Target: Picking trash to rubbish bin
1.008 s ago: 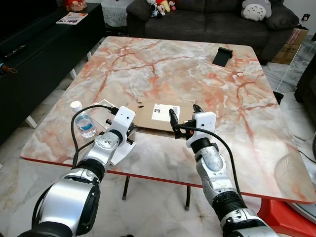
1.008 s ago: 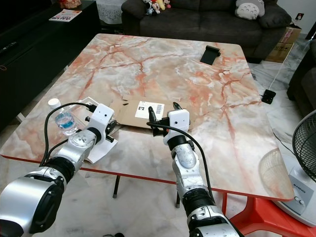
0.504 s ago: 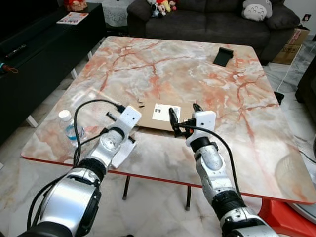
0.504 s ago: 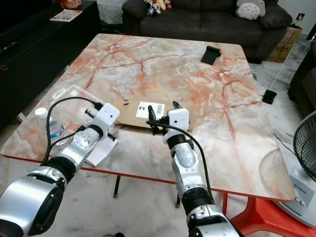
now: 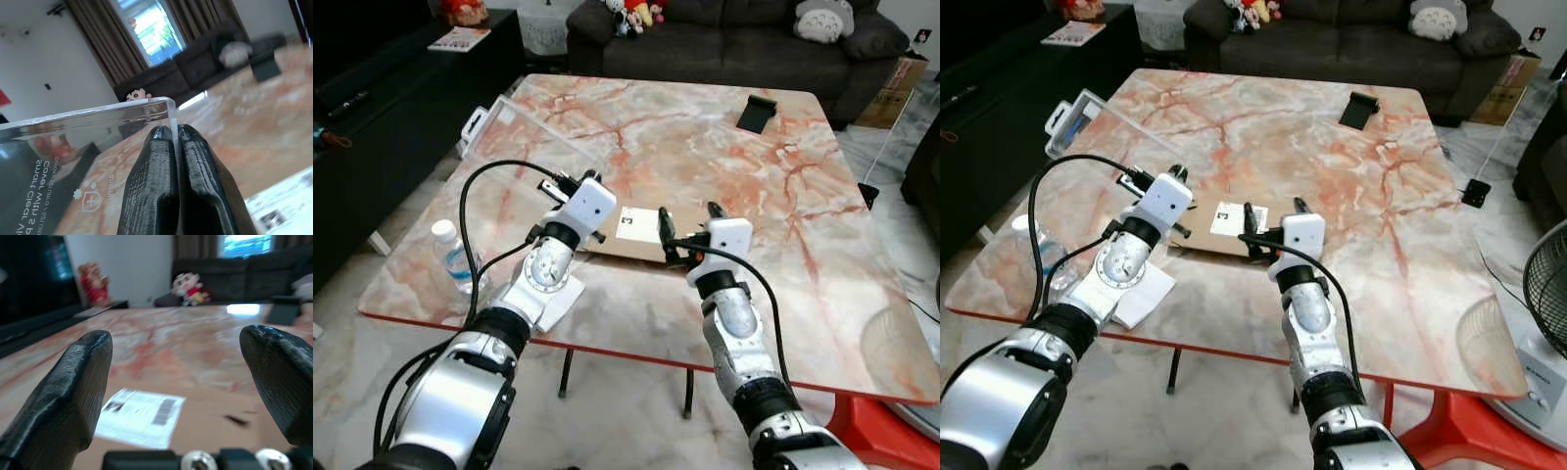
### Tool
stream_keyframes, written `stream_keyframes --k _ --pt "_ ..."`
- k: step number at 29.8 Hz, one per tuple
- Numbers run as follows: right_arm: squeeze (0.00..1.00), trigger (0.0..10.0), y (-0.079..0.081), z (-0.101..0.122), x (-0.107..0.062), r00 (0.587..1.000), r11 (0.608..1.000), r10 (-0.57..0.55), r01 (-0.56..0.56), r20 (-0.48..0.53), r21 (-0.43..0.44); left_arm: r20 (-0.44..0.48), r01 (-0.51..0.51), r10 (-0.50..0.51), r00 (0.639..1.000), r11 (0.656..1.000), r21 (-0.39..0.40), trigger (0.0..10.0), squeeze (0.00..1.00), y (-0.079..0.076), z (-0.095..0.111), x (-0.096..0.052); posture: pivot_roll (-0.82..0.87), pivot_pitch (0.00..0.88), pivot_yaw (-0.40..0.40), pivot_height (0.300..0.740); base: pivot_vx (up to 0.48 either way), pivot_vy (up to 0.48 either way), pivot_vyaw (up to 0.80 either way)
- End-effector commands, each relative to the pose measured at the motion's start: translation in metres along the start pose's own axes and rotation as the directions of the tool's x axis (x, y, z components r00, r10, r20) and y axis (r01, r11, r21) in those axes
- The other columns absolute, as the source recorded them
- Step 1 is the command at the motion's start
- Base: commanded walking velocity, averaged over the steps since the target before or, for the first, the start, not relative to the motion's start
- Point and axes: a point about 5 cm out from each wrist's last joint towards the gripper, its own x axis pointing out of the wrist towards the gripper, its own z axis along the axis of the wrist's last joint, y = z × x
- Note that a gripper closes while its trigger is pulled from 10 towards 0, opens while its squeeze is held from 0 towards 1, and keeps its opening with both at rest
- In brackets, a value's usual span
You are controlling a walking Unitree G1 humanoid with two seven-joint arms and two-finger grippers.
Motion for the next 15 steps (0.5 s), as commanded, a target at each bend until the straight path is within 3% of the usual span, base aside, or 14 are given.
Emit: stream_keyframes --k 1,6,15 --pt "0.00 10.0 -0.005 0.012 0.004 0.997 0.999 -0.043 0.043 0.063 0.009 0.036 -0.032 0.034 0.999 0.998 -0.046 10.0 0.00 0.002 0.004 -0.001 -0.07 0.027 0.032 0.740 0.000 0.000 0.00" --pt "0.00 10.0 -0.014 0.022 0.007 0.988 0.995 -0.099 0.100 0.116 -0.004 0.017 -0.111 0.115 0.993 0.981 -0.161 10.0 0.00 0.002 0.005 -0.003 -0.07 0.011 0.036 0.740 0.000 0.000 0.00" --pt "0.00 10.0 -0.013 0.032 0.011 0.980 0.993 -0.111 0.114 0.168 -0.011 0.066 -0.078 0.090 0.994 0.983 -0.164 10.0 0.00 -0.003 0.015 0.002 -0.08 0.000 0.048 0.740 0.000 0.000 0.00"
